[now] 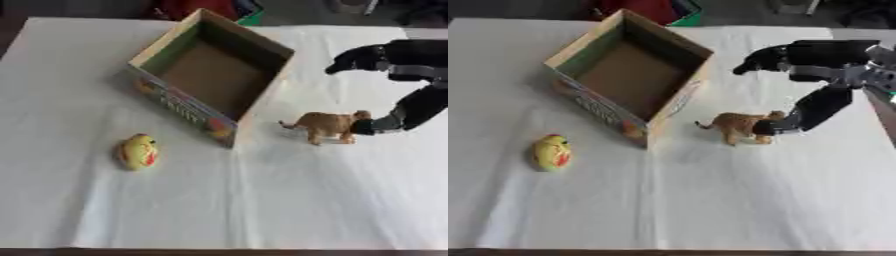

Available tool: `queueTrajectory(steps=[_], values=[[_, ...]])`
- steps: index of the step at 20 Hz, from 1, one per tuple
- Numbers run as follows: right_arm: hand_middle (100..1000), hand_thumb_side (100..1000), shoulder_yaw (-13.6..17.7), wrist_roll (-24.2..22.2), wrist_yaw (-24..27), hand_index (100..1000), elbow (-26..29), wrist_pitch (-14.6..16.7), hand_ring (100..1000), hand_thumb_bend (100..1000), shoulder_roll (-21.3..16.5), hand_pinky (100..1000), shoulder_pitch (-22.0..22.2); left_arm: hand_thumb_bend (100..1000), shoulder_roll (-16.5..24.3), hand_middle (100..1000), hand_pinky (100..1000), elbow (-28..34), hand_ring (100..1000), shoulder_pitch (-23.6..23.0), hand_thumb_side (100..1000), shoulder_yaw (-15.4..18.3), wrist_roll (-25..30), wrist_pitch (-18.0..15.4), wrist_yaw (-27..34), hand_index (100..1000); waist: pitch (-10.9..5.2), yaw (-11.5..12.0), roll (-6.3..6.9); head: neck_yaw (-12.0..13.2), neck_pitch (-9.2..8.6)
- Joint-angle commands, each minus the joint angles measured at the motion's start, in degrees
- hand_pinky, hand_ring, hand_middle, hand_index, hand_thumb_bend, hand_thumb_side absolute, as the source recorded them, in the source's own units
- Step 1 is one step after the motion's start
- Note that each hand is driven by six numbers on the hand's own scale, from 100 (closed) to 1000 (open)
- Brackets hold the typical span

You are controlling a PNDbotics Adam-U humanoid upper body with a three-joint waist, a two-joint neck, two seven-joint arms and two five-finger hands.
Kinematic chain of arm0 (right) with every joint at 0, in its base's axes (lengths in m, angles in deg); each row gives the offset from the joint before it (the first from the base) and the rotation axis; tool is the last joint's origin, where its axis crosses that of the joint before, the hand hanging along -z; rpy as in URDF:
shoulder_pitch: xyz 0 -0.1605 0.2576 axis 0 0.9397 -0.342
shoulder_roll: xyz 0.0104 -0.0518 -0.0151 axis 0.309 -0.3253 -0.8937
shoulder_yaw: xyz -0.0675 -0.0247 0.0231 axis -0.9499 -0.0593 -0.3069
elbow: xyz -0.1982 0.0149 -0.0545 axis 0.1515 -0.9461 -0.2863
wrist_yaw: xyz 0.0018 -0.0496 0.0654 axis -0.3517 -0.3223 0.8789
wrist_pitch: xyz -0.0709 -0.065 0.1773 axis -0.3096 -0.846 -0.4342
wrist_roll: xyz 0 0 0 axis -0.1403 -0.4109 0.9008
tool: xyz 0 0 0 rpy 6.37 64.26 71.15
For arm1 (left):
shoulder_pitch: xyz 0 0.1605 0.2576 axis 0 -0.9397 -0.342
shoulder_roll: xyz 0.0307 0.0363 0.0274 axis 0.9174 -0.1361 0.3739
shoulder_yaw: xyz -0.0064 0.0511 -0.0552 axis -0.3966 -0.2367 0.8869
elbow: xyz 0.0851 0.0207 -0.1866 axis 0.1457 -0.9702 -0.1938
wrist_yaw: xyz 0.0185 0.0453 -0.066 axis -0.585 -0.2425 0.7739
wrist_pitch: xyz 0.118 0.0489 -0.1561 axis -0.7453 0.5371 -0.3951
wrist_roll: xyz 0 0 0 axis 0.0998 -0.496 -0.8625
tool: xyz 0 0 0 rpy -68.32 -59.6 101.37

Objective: Pick up objects on the table and place them in the box.

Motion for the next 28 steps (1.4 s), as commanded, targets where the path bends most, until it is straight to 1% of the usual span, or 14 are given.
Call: queueTrajectory(steps=[1, 5, 7, 13, 14, 15, 17, 18, 19, 23, 26, 28], values=[[868, 779, -0.3, 0.0, -2.4, 965, -0.8, -0.8, 1000, 473, -0.5, 911, -1.4, 100, 0.8, 703, 607, 1.0, 676, 0.6, 825, 0.0, 0.2, 0.1, 0.3, 778, -0.83, -0.1, 0.03, 0.0, -0.42], [829, 773, -1.3, 0.0, -4.3, 946, -0.1, -0.6, 1000, 478, 0.1, 911, -1.4, 100, 0.7, 702, 607, 1.0, 676, 0.7, 823, 0.0, 0.2, 0.2, 0.4, 772, -0.64, 0.0, -0.01, 0.2, -0.47], [824, 765, -1.8, -0.4, -5.3, 938, 0.0, -0.4, 1000, 479, 0.3, 911, -1.2, 100, 0.7, 701, 607, 1.0, 675, 0.8, 823, 0.0, 0.2, 0.2, 0.4, 770, -0.59, 0.1, -0.04, 0.2, -0.54], [793, 728, -2.6, -0.9, -7.6, 916, -1.6, -0.3, 1000, 487, 1.5, 907, -0.8, 100, 0.3, 699, 608, 1.0, 675, 0.8, 822, 0.0, 0.3, 0.4, 0.4, 763, -0.4, 0.1, -0.09, 0.2, -0.82], [778, 702, -2.6, -0.8, -8.0, 908, -2.0, -0.4, 1000, 484, 1.7, 906, -0.8, 100, 0.3, 698, 608, 1.0, 674, 0.8, 821, 0.0, 0.3, 0.5, 0.4, 763, -0.38, 0.1, -0.09, 0.2, -0.86], [773, 712, -2.7, -0.6, -8.6, 905, -2.4, -0.5, 1000, 489, 1.9, 906, -0.9, 100, 0.3, 697, 608, 1.0, 674, 0.8, 821, 0.0, 0.4, 0.5, 0.5, 762, -0.37, 0.1, -0.09, 0.2, -0.9], [756, 705, -3.0, 0.0, -10.1, 898, -3.7, -0.7, 1000, 487, 2.5, 904, -1.2, 100, 0.2, 696, 608, 1.0, 673, 0.9, 821, -0.1, 0.5, 0.5, 0.5, 760, -0.32, 0.2, -0.08, 0.1, -0.97], [751, 690, -3.1, 0.5, -11.0, 896, -4.5, -0.8, 1000, 472, 2.8, 903, -1.4, 100, 0.2, 694, 608, 1.0, 672, 0.9, 821, -0.2, 0.6, 0.6, 0.5, 759, -0.31, 0.2, -0.07, 0.1, -1.0], [749, 707, -3.2, 1.0, -11.9, 896, -5.4, -0.9, 1000, 482, 3.1, 902, -1.5, 100, 0.1, 693, 608, 1.0, 672, 0.9, 820, -0.1, 0.6, 0.6, 0.5, 758, -0.3, 0.3, -0.06, 0.1, -1.05], [743, 723, -2.9, 3.6, -14.9, 903, -8.6, -1.5, 1000, 461, 4.4, 900, -1.3, 100, -0.1, 689, 607, 1.0, 670, 0.7, 820, -0.1, 0.6, 0.7, 0.5, 754, -0.24, 0.4, -0.01, 0.0, -1.28], [736, 732, -2.9, 5.5, -16.4, 905, -10.4, -1.7, 1000, 451, 5.1, 897, -1.2, 100, -0.2, 686, 608, 1.0, 667, 0.8, 820, -0.1, 0.6, 0.8, 0.4, 750, -0.12, 0.4, -0.02, -0.1, -1.4], [720, 734, -3.3, 5.8, -17.0, 897, -11.3, -1.4, 1000, 442, 5.4, 893, -1.1, 100, -0.3, 684, 608, 1.0, 666, 0.8, 818, -0.1, 0.6, 0.9, 0.4, 747, 0.01, 0.5, -0.05, -0.1, -1.47]])
